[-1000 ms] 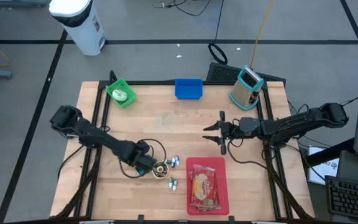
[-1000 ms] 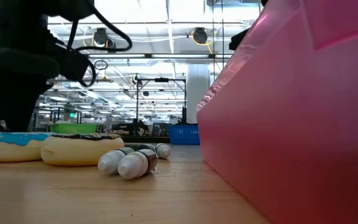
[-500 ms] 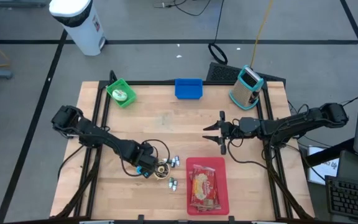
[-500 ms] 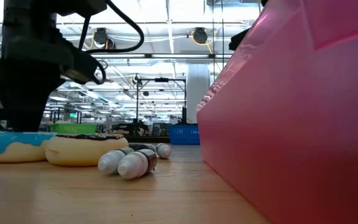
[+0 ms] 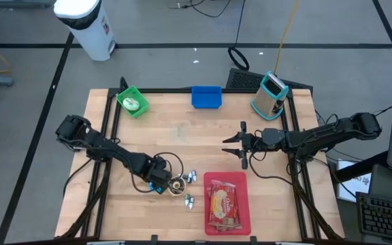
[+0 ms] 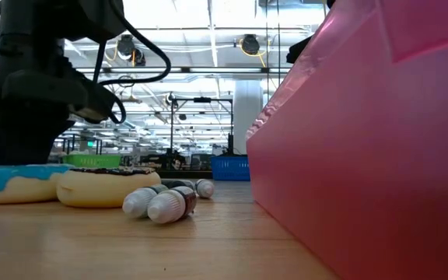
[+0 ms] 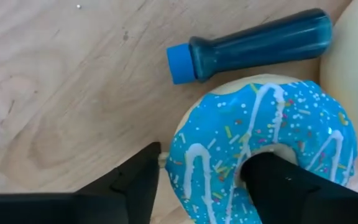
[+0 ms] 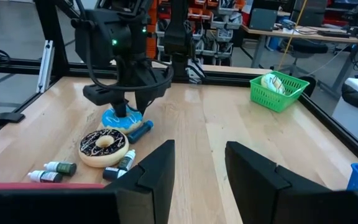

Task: Pick & Place Food Item
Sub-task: Put the blue donut into the green bin

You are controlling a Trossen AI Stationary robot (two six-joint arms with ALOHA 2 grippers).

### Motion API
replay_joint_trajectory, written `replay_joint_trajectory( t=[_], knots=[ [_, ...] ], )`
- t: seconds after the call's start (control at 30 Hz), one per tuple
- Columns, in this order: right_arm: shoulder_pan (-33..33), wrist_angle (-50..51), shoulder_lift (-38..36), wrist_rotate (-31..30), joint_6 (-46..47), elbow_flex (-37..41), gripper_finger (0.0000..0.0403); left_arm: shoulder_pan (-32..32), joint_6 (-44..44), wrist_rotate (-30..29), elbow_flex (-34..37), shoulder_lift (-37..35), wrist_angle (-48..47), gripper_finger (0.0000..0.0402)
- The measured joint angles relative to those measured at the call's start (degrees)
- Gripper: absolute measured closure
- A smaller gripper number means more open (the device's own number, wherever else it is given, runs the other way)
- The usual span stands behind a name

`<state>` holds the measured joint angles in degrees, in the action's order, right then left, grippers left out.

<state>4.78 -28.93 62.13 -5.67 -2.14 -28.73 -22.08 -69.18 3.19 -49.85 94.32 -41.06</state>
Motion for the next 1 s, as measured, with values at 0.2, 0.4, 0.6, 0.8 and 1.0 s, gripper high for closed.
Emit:
replay_joint_trajectory(
  t=[0.2, 0.4, 0.6, 0.8, 1.0],
  knots=[
    [0.0, 0.0, 0.0, 0.0, 0.0, 0.0, 0.0273, 1.1, 2.9, 1.3, -0.9, -0.6, -0.6, 0.0232],
    [0.0, 0.0, 0.0, 0.0, 1.1, 0.0, 0.0273, 2.3, 4.1, 1.6, -1.4, -2.4, -2.2, 0.027],
    [0.0, 0.0, 0.0, 0.0, 1.1, 0.0, 0.0273, 3.5, 2.9, -2.2, -1.3, -7.5, -3.1, 0.0292],
    [0.0, 0.0, 0.0, 0.0, 1.1, 0.0, 0.0273, 5.6, 2.8, -9.1, -1.3, -15.1, -4.6, 0.0299],
    [0.0, 0.0, 0.0, 0.0, 1.1, 0.0, 0.0273, 9.9, 2.9, -17.3, -1.3, -23.2, -8.8, 0.03]
  ],
)
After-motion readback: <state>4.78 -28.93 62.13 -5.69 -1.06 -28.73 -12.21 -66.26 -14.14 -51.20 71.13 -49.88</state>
